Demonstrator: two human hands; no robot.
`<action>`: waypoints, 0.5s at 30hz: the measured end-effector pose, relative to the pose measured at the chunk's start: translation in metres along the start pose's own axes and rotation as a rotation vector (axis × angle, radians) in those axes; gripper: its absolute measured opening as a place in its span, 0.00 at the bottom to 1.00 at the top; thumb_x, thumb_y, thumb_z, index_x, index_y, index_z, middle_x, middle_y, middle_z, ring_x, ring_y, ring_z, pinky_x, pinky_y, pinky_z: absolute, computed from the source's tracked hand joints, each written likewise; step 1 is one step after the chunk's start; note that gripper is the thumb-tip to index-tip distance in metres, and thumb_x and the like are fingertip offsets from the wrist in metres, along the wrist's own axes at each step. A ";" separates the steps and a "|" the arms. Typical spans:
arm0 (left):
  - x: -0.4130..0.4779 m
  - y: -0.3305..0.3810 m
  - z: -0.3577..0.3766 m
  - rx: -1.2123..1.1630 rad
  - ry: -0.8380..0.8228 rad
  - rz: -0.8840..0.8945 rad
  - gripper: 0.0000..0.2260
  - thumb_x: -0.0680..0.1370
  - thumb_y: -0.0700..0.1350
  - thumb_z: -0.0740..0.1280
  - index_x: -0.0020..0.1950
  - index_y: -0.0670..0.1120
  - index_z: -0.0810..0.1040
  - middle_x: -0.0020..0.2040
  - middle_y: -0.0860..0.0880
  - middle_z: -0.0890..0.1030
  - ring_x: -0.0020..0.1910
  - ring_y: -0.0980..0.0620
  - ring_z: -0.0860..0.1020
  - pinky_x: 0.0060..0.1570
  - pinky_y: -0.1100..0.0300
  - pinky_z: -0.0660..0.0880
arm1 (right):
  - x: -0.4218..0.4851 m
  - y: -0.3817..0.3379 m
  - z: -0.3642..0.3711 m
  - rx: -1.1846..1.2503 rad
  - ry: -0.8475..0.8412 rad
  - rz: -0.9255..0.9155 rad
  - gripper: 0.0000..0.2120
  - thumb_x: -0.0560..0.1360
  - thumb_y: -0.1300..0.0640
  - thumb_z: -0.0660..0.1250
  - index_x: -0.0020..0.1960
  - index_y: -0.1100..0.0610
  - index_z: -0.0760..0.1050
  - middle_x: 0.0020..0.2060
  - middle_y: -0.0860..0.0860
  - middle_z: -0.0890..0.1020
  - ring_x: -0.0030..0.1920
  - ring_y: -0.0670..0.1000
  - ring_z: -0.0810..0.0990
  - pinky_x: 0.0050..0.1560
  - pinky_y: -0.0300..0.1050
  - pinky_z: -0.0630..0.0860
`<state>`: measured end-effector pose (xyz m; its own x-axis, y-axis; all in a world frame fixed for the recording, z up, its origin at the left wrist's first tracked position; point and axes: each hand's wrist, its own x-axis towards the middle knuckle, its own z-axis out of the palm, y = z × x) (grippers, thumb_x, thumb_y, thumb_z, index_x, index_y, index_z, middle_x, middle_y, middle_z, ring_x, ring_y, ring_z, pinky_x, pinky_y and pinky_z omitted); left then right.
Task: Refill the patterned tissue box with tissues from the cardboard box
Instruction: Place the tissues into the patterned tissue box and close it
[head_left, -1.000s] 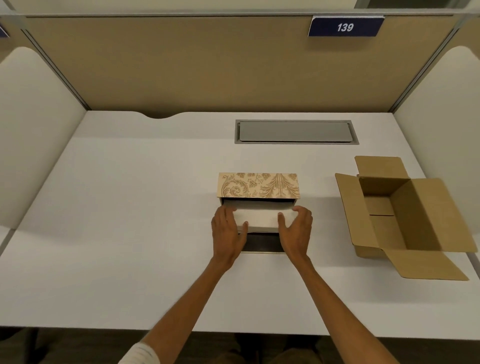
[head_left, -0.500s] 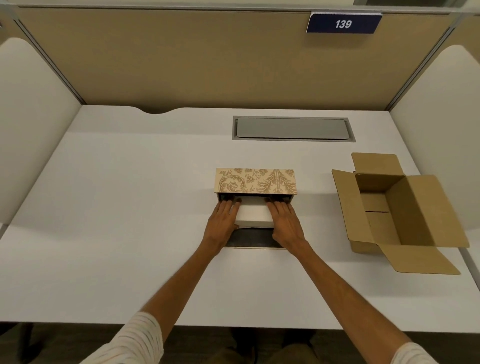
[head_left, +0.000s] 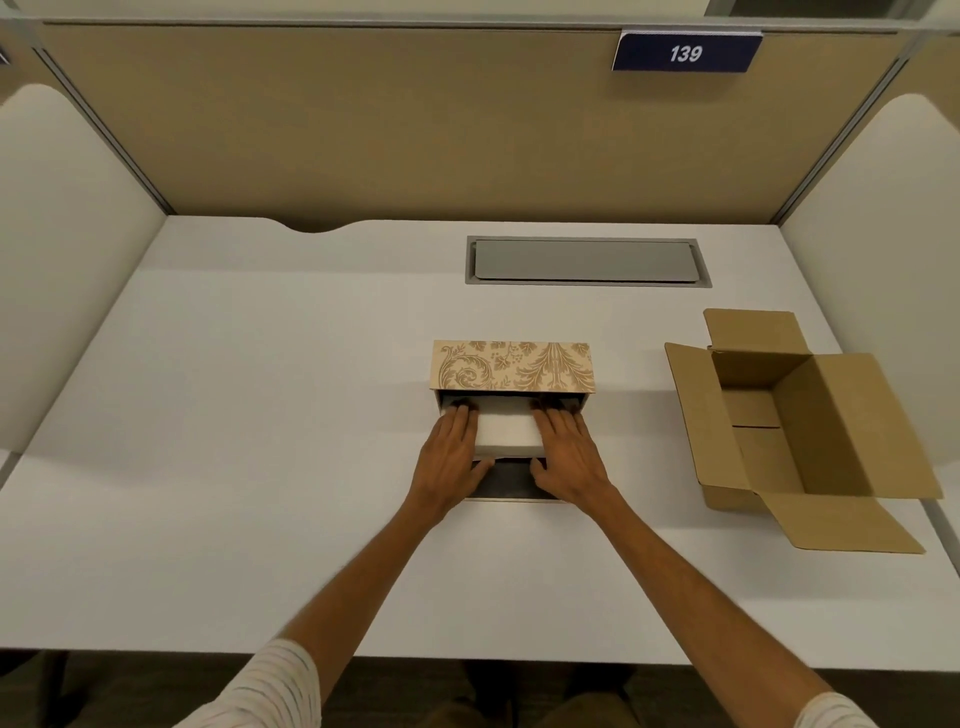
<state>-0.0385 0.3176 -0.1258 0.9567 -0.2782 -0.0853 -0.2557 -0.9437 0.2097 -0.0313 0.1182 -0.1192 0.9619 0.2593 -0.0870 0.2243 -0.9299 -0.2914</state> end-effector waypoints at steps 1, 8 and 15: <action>0.001 0.001 -0.001 0.001 0.009 0.022 0.34 0.79 0.58 0.62 0.78 0.39 0.57 0.77 0.39 0.63 0.77 0.42 0.61 0.78 0.52 0.55 | 0.002 -0.002 -0.001 0.010 0.002 -0.006 0.37 0.70 0.52 0.67 0.76 0.59 0.58 0.72 0.56 0.67 0.73 0.56 0.64 0.77 0.53 0.57; 0.016 0.004 -0.004 -0.006 -0.023 0.019 0.38 0.79 0.66 0.53 0.80 0.41 0.51 0.81 0.44 0.54 0.80 0.46 0.51 0.80 0.48 0.49 | 0.015 -0.009 0.001 0.054 -0.032 0.052 0.38 0.75 0.37 0.61 0.76 0.57 0.56 0.75 0.55 0.64 0.75 0.56 0.62 0.77 0.56 0.56; 0.014 0.005 0.001 0.014 -0.037 0.008 0.38 0.79 0.66 0.53 0.79 0.40 0.54 0.79 0.43 0.58 0.79 0.45 0.55 0.79 0.48 0.50 | 0.009 -0.008 0.007 0.074 0.012 0.022 0.39 0.74 0.38 0.62 0.77 0.56 0.54 0.77 0.53 0.61 0.77 0.54 0.57 0.78 0.56 0.51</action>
<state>-0.0264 0.3092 -0.1266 0.9487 -0.2924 -0.1200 -0.2659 -0.9436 0.1971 -0.0259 0.1297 -0.1244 0.9684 0.2350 -0.0831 0.1909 -0.9136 -0.3589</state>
